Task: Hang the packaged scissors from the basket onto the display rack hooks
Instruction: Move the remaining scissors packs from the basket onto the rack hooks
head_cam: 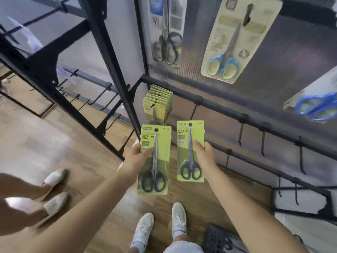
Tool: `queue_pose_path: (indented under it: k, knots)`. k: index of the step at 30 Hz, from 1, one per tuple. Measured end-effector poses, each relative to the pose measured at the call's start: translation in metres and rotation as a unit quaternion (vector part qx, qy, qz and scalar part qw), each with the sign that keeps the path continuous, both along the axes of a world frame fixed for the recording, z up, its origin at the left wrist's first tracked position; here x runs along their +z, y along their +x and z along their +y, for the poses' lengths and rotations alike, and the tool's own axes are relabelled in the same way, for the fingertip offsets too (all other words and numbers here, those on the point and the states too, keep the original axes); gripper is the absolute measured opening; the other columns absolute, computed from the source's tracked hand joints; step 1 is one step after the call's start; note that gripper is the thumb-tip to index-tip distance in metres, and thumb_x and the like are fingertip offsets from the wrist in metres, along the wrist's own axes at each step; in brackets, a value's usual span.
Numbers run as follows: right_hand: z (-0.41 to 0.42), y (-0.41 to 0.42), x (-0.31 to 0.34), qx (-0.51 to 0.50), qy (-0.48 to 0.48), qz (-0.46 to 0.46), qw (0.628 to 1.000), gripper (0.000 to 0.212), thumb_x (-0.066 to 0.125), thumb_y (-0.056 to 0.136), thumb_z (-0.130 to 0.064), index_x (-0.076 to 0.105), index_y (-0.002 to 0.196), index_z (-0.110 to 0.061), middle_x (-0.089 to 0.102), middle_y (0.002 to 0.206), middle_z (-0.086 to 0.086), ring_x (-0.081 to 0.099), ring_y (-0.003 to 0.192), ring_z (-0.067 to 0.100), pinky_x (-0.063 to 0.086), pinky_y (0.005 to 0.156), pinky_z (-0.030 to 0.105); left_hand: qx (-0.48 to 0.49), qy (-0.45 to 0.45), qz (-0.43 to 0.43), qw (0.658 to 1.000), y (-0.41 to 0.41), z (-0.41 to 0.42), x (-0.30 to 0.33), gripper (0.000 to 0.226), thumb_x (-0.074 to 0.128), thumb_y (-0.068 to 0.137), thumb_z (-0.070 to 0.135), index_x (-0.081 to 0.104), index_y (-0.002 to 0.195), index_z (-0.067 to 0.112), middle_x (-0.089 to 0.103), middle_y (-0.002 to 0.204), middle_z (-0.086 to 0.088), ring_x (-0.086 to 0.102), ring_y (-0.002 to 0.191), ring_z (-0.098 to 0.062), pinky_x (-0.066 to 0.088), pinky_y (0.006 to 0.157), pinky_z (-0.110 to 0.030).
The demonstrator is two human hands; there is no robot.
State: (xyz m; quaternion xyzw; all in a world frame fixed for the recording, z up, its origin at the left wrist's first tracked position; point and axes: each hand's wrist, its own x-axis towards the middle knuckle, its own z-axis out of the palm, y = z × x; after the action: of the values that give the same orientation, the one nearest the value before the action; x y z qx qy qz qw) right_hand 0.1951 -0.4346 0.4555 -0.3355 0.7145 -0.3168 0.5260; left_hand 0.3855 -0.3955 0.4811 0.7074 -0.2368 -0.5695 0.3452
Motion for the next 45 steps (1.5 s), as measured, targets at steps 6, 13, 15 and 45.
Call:
queue_pose_path:
  k: [6,13,15,45]
  knots:
    - [-0.017,-0.009,-0.016,0.018,-0.012,0.018,1.000,0.021,0.049,0.096,-0.033,0.055,0.099,-0.013,0.061,0.090,-0.005,0.057,0.083,0.014,0.045,0.073,0.031,0.017,0.011,0.018,1.000,-0.007,-0.002,-0.002,0.011,0.052,0.096,0.014,0.062,0.092,0.018,0.068,0.094,-0.005,0.064,0.083,-0.023,0.052,0.073,-0.034]
    - [-0.018,-0.007,-0.029,0.051,-0.038,0.028,0.998,0.016,0.049,0.096,-0.032,0.055,0.098,-0.017,0.062,0.094,-0.004,0.059,0.085,0.011,0.045,0.073,0.029,0.041,0.007,0.000,0.999,-0.008,-0.006,-0.005,0.014,0.053,0.095,0.013,0.062,0.088,0.019,0.068,0.090,-0.003,0.063,0.080,-0.020,0.051,0.076,-0.034]
    - [-0.017,-0.006,-0.033,0.035,-0.040,0.030,0.998,0.015,0.050,0.096,-0.030,0.055,0.096,-0.016,0.063,0.093,-0.003,0.059,0.086,0.014,0.047,0.075,0.031,0.038,0.013,-0.001,0.999,-0.008,-0.006,-0.005,0.013,0.053,0.095,0.013,0.062,0.089,0.019,0.068,0.091,-0.003,0.064,0.081,-0.021,0.051,0.077,-0.035]
    - [-0.101,-0.030,-0.054,0.125,-0.046,0.209,0.969,0.037,0.035,0.101,-0.027,0.042,0.126,0.000,0.051,0.129,0.017,0.054,0.110,0.028,0.035,0.070,0.022,0.008,0.010,0.012,1.000,-0.022,-0.031,-0.021,0.015,0.053,0.095,0.014,0.062,0.091,0.026,0.069,0.096,0.000,0.065,0.085,-0.017,0.053,0.079,-0.031]
